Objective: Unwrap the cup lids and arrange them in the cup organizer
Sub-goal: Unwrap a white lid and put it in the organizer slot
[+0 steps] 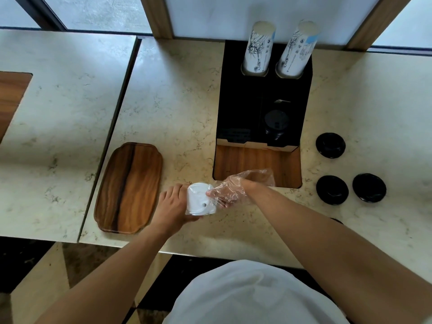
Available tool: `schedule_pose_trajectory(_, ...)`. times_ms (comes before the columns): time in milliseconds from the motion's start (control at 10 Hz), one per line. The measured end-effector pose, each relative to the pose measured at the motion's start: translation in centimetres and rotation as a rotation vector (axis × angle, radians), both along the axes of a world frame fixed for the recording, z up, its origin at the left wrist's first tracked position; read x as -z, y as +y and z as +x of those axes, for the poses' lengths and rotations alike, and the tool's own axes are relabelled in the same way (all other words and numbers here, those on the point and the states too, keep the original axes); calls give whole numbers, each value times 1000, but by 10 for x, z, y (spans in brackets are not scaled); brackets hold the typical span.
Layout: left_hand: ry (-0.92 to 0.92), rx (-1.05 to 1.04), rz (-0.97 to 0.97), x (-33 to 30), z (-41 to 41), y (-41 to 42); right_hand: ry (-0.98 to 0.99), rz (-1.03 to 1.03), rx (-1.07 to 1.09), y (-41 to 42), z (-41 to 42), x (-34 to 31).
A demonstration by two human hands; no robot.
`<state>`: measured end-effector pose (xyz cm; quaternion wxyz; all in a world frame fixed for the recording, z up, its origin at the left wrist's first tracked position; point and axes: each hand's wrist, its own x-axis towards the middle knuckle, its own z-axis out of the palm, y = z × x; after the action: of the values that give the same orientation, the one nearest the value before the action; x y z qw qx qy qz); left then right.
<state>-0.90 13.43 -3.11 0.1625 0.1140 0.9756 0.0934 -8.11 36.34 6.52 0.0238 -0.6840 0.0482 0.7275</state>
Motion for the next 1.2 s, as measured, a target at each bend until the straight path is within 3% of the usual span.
schedule_pose_trajectory(100, 5, 43, -72, 3, 5, -2, -47, 291, -530, 25, -20, 27)
schedule_pose_trajectory(200, 1, 72, -105, 6, 7, -1, 102, 923, -1808, 40, 0, 41)
schedule_pose_trajectory(300, 4, 81, -124, 8, 8, 2, 608, 161, -2070, 45, -3, 47)
schedule_pose_trajectory(400, 9, 84, -137, 10, 9, 3, 739, -213, -1940, 49, -2, 53)
schedule_pose_trajectory(1000, -8, 113, -175, 15, 14, 3, 635, 198, -1975, 120, 24, 78)
schedule_pose_trajectory(1200, 75, 128, -181, 4, 12, 22, 608, 322, -1990, 111, 34, 85)
